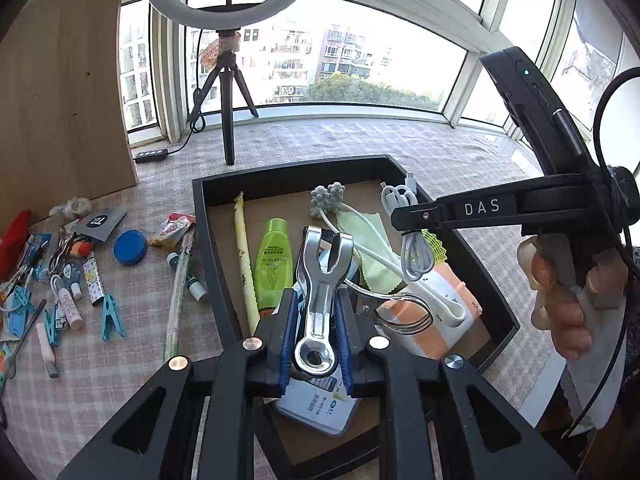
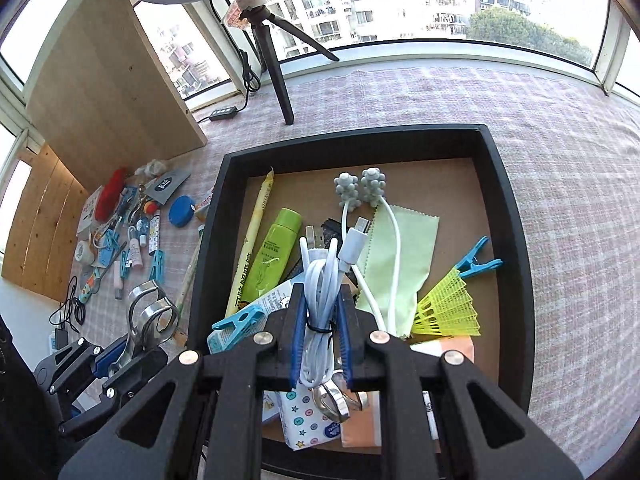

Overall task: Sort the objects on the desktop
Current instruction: 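Carry the silver wrench and white cable into the tray and release both, then move both open grippers back over the pile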

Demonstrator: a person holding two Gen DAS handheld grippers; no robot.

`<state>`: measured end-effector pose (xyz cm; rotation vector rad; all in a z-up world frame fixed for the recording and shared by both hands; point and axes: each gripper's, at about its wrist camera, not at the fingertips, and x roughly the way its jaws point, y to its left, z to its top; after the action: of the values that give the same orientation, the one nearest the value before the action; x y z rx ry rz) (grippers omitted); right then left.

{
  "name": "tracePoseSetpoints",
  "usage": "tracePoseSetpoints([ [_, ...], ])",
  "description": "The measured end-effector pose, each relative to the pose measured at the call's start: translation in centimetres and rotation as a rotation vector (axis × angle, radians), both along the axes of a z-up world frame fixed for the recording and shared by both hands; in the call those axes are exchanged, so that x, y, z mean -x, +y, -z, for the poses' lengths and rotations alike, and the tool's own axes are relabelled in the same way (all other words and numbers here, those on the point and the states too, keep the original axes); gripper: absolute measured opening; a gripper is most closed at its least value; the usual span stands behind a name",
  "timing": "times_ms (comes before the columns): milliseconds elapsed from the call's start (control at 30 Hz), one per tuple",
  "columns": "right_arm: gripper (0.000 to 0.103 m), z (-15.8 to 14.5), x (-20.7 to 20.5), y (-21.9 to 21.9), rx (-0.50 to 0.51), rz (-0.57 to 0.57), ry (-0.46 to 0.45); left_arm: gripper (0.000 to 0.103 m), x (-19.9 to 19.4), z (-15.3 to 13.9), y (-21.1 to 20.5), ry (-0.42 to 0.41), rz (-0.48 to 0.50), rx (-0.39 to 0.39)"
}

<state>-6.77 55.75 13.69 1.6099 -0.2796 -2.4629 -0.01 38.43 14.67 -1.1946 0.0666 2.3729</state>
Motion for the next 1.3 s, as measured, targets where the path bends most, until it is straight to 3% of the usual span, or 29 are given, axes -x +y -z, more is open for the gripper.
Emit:
tracePoseSetpoints([
  [33,0.022,0.0,-0.1,0.4,-0.010,0.009,0.005,0.067,-0.2,-0.1,0.5,0.010,-0.003,0.020],
  [67,0.029,-0.2,-0.2,0.8,-0.020,0.019,0.015,0.085,-0.4,-0.3,0.8,0.029,-0.007,0.029],
  [133,0.035,-0.5,-0.4,1.2,-0.023,0.023,0.035,0.085,-0.8,-0.6,1.0,0.048,-0.009,0.029],
  [300,0.035,-0.9,-0.7,0.8,-0.015,0.004,0.055,0.082,-0.9,-0.7,0.2,0.049,-0.036,0.045],
  [533,0.035,-0.8,-0.8,-2.0,0.005,-0.034,0.056,0.080,-1.2,-0.3,-3.9,0.038,-0.097,0.061],
  [867,0.035,-0.1,-1.1,-9.7,-0.006,-0.113,0.048,0.074,-1.1,1.5,-13.7,-0.013,-0.253,0.079],
  [1300,0.037,1.2,-1.4,-21.3,-0.067,-0.229,0.065,0.074,-0.5,3.2,-24.6,-0.052,-0.404,0.087],
])
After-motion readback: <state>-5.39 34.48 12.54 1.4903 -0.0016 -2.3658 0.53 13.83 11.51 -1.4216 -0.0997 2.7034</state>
